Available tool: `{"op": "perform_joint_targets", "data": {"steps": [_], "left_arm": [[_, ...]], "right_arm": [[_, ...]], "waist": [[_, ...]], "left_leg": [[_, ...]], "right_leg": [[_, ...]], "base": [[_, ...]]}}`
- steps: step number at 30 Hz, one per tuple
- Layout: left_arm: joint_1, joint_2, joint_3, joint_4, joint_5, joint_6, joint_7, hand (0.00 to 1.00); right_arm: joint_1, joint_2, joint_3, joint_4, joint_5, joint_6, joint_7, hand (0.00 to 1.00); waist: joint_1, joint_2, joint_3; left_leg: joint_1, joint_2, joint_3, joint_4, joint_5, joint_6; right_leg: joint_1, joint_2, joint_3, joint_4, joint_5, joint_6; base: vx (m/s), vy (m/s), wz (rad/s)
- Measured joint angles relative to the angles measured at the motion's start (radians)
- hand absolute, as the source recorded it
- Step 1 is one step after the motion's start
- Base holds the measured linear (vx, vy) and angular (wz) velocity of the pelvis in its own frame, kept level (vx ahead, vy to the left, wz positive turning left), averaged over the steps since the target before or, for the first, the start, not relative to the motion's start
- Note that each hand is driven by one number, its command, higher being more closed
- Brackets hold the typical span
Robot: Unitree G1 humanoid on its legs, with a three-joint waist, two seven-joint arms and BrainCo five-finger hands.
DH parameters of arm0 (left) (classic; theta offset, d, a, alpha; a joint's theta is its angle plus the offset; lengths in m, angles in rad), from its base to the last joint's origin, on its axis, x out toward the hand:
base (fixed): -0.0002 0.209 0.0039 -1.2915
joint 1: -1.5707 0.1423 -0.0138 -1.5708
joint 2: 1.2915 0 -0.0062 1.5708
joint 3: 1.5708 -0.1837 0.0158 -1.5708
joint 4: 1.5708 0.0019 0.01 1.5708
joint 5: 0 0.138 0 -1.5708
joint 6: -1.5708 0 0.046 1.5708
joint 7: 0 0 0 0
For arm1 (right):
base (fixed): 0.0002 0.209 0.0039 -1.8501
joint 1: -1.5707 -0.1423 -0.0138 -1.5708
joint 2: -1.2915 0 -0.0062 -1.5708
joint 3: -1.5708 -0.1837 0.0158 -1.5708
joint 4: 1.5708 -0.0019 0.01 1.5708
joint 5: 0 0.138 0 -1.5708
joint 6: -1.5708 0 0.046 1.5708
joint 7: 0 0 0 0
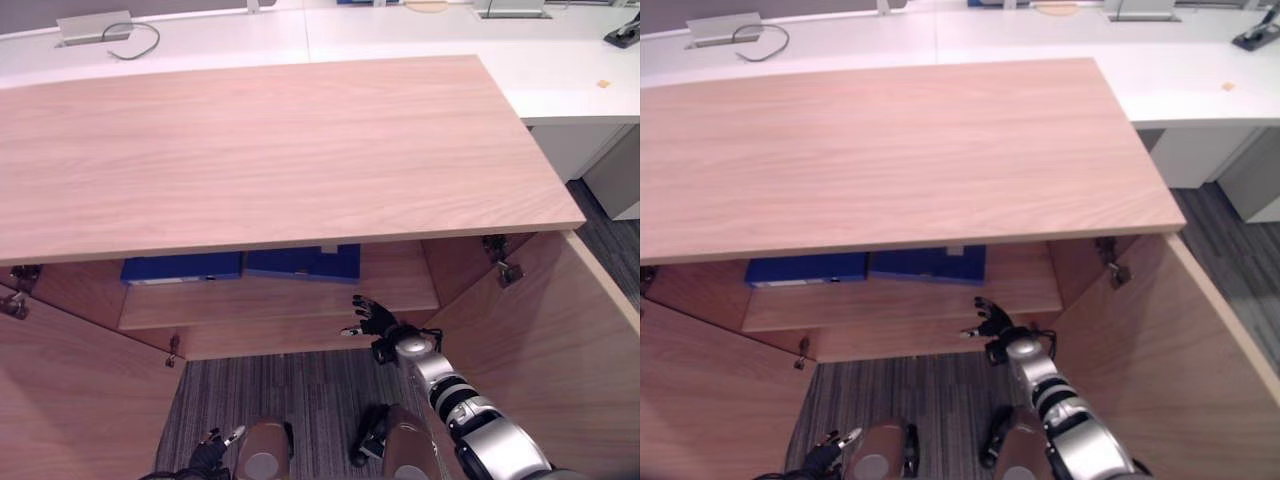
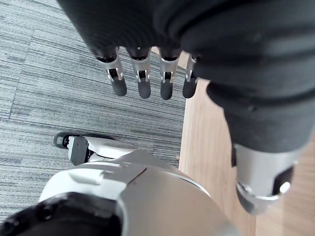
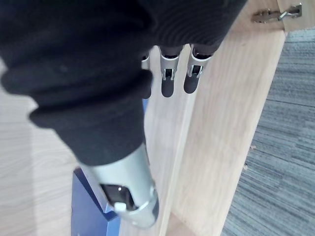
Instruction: Walk over to the cabinet, pick up the folder, carry it to the office cabinet, place the folder inside the office cabinet, then close the office cabinet door
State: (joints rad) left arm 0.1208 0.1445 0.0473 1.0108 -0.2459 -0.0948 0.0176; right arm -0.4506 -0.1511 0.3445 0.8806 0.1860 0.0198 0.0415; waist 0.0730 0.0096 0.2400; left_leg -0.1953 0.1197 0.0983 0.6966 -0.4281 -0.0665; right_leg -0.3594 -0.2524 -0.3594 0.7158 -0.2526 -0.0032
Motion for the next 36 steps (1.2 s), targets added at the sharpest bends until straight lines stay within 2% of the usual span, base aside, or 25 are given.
{"op": "perform_joint_targets", "data": {"steps": [3,6,7,8,9,10,11,12,13,14,15,16,18,19,21,22,23,25,27,28,29,31,33,35,36], "left_arm": [[0.002,0.001,0.000,0.007,0.020,0.000,0.002,0.00],[0.005,-0.002,0.007,0.020,0.045,0.002,0.003,0.00],[0.016,-0.006,0.012,0.020,0.058,0.002,0.003,0.00],[0.022,-0.007,0.014,0.020,0.059,0.002,0.003,0.00],[0.029,-0.012,0.026,0.020,0.077,0.002,0.003,0.00],[0.035,-0.015,0.038,0.020,0.092,0.002,0.003,0.00],[0.037,-0.015,0.046,0.021,0.100,0.002,0.003,0.00],[0.042,-0.014,0.057,0.021,0.125,0.003,0.004,0.00],[0.039,-0.013,0.057,0.021,0.140,0.005,0.007,0.00],[0.038,-0.013,0.057,0.021,0.142,0.005,0.010,0.00],[0.029,-0.014,0.056,0.021,0.147,0.006,0.015,0.00],[0.027,-0.013,0.056,0.022,0.149,0.006,0.017,0.00],[0.016,-0.012,0.057,0.043,0.168,0.012,0.027,0.00],[0.015,-0.012,0.058,0.042,0.172,0.012,0.032,0.00],[0.001,-0.017,0.072,0.042,0.206,0.014,0.056,0.00],[-0.007,-0.024,0.086,0.039,0.206,0.011,0.063,0.00],[-0.010,-0.028,0.096,0.039,0.206,0.008,0.063,0.00],[-0.016,-0.037,0.126,0.038,0.205,-0.001,0.063,0.00],[-0.021,-0.059,0.172,0.038,0.205,-0.012,0.062,0.00],[-0.023,-0.064,0.180,0.038,0.205,-0.012,0.062,0.00],[-0.029,-0.067,0.188,0.038,0.207,-0.012,0.061,0.00],[-0.042,-0.078,0.197,0.037,0.211,-0.009,0.060,0.00],[-0.049,-0.108,0.198,0.029,0.208,-0.009,0.060,0.00],[-0.067,-0.133,0.195,0.025,0.200,-0.010,0.055,0.00],[-0.069,-0.140,0.197,0.025,0.193,-0.010,0.055,0.00]], "right_arm": [[0.054,0.001,0.000,-0.078,-0.092,-0.025,-0.023,0.00],[0.108,0.008,0.002,-0.120,-0.125,-0.040,-0.024,0.00],[0.146,0.012,0.008,-0.131,-0.131,-0.048,-0.023,0.00],[0.162,0.016,0.009,-0.131,-0.133,-0.050,-0.022,0.00],[0.195,0.021,0.008,-0.128,-0.161,-0.051,-0.015,0.00],[0.220,0.025,0.004,-0.107,-0.193,-0.054,-0.007,0.00],[0.230,0.031,-0.005,-0.083,-0.212,-0.054,-0.006,0.00],[0.247,0.045,-0.036,-0.025,-0.241,-0.052,-0.005,0.00],[0.254,0.053,-0.086,0.046,-0.251,-0.050,-0.006,0.00],[0.260,0.057,-0.122,0.082,-0.251,-0.049,-0.006,0.00],[0.280,0.064,-0.210,0.148,-0.251,-0.044,-0.008,0.00],[0.297,0.069,-0.268,0.180,-0.247,-0.041,-0.013,0.00],[0.360,0.090,-0.594,0.296,-0.165,-0.027,-0.063,0.00],[0.376,0.093,-0.670,0.316,-0.142,-0.025,-0.076,0.00],[0.456,0.098,-0.879,0.355,0.007,-0.019,-0.153,0.00],[0.502,0.107,-0.921,0.356,0.057,-0.017,-0.163,0.00],[0.521,0.114,-0.934,0.355,0.072,-0.016,-0.163,0.00],[0.556,0.136,-0.945,0.345,0.078,-0.015,-0.159,0.00],[0.563,0.135,-0.943,0.327,0.059,-0.013,-0.149,0.00],[0.561,0.134,-0.942,0.325,0.050,-0.013,-0.148,0.00],[0.557,0.136,-0.932,0.305,0.022,-0.012,-0.146,0.00],[0.543,0.131,-0.883,0.279,-0.003,-0.013,-0.146,0.00],[0.520,0.130,-0.797,0.258,-0.011,-0.014,-0.150,0.00],[0.514,0.132,-0.748,0.220,-0.012,-0.017,-0.153,0.00],[0.514,0.132,-0.727,0.201,-0.011,-0.017,-0.153,0.00]], "waist": [[0.002,-0.006,-0.023],[0.002,-0.005,-0.048],[0.003,-0.004,-0.069],[0.003,-0.005,-0.079],[0.003,-0.005,-0.096],[0.004,-0.008,-0.108],[0.003,-0.013,-0.119],[0.002,-0.024,-0.143],[0.002,-0.026,-0.151],[0.000,-0.025,-0.154],[0.000,-0.025,-0.156],[-0.002,-0.025,-0.156],[-0.008,-0.024,-0.162],[-0.014,-0.024,-0.164],[-0.030,-0.025,-0.171],[-0.030,-0.025,-0.172],[-0.030,-0.025,-0.174],[-0.033,-0.028,-0.175],[-0.033,-0.013,-0.177],[-0.032,-0.010,-0.178],[-0.021,-0.011,-0.177],[-0.012,-0.006,-0.175],[-0.007,0.004,-0.181],[-0.013,0.011,-0.178],[-0.013,0.014,-0.180]], "left_leg": [[0.036,-0.001,0.014,-0.092,0.047,0.001],[0.079,-0.003,0.033,-0.204,0.105,-0.002],[0.112,-0.003,0.048,-0.286,0.147,0.000],[0.127,-0.004,0.054,-0.325,0.166,0.000],[0.152,-0.006,0.062,-0.404,0.208,0.000],[0.182,-0.012,0.072,-0.478,0.248,0.000],[0.185,-0.019,0.075,-0.513,0.267,0.001],[0.184,-0.037,0.079,-0.577,0.305,0.004],[0.179,-0.053,0.081,-0.630,0.341,0.007],[0.169,-0.058,0.079,-0.644,0.353,0.008],[0.147,-0.063,0.072,-0.647,0.359,0.011],[0.141,-0.063,0.070,-0.645,0.359,0.011],[0.144,-0.062,0.068,-0.650,0.358,0.011],[0.144,-0.063,0.068,-0.653,0.358,0.011],[0.161,-0.062,0.076,-0.661,0.357,0.010],[0.182,-0.059,0.091,-0.667,0.354,0.008],[0.190,-0.056,0.104,-0.666,0.349,0.007],[0.189,-0.038,0.146,-0.591,0.295,0.005],[0.129,0.024,0.186,-0.381,0.169,0.005],[0.117,0.033,0.173,-0.335,0.145,0.009],[0.104,0.041,0.112,-0.262,0.112,0.022],[0.080,0.018,-0.027,-0.178,0.074,0.040],[0.102,-0.033,-0.204,-0.178,0.030,0.031],[0.129,-0.053,-0.194,-0.216,0.010,0.049],[0.148,-0.064,-0.129,-0.238,0.018,0.063]], "right_leg": [[0.031,0.025,0.000,-0.096,0.050,0.002],[0.074,0.058,0.000,-0.223,0.120,0.007],[0.107,0.084,0.000,-0.323,0.173,0.007],[0.122,0.095,0.000,-0.372,0.198,0.008],[0.162,0.122,0.000,-0.482,0.258,0.010],[0.207,0.147,0.000,-0.602,0.324,0.009],[0.223,0.156,0.000,-0.667,0.358,0.010],[0.237,0.165,0.000,-0.775,0.420,0.013],[0.217,0.160,0.004,-0.802,0.443,0.014],[0.201,0.156,0.004,-0.801,0.443,0.014],[0.179,0.152,0.002,-0.802,0.443,0.015],[0.175,0.151,0.002,-0.802,0.443,0.015],[0.176,0.153,0.003,-0.802,0.440,0.018],[0.176,0.154,0.003,-0.803,0.439,0.019],[0.182,0.157,0.011,-0.803,0.439,0.020],[0.195,0.163,0.027,-0.805,0.441,0.017],[0.200,0.167,0.037,-0.806,0.441,0.017],[0.209,0.184,0.082,-0.806,0.438,0.020],[0.208,0.229,0.150,-0.806,0.435,0.015],[0.207,0.243,0.168,-0.806,0.435,0.015],[0.206,0.269,0.223,-0.804,0.439,0.011],[0.205,0.290,0.297,-0.800,0.453,0.006],[0.193,0.305,0.378,-0.800,0.472,0.027],[0.175,0.310,0.432,-0.800,0.478,0.034],[0.166,0.301,0.477,-0.799,0.479,0.033]], "base": [[0.02,0.041,-0.12],[0.02,0.025,-0.17],[0.03,0.009,-0.20],[0.04,0.006,-0.22],[0.04,-0.003,-0.18],[0.02,-0.014,-0.16],[0.00,-0.024,-0.11],[-0.03,-0.036,-0.05],[0.00,0.000,0.00],[-0.05,-0.009,0.08],[-0.03,0.007,0.11],[-0.05,0.004,0.08],[-0.04,-0.009,0.00],[-0.04,0.003,-0.03],[-0.02,0.027,-0.16],[-0.01,0.032,-0.32],[-0.02,0.038,-0.54],[-0.04,0.033,-0.68],[-0.05,0.034,-0.92],[0.00,0.024,-1.06],[0.00,0.042,-1.14],[-0.01,0.077,-1.14],[-0.05,0.147,-1.22],[-0.08,0.189,-1.12],[-0.08,0.174,-0.96]]}}
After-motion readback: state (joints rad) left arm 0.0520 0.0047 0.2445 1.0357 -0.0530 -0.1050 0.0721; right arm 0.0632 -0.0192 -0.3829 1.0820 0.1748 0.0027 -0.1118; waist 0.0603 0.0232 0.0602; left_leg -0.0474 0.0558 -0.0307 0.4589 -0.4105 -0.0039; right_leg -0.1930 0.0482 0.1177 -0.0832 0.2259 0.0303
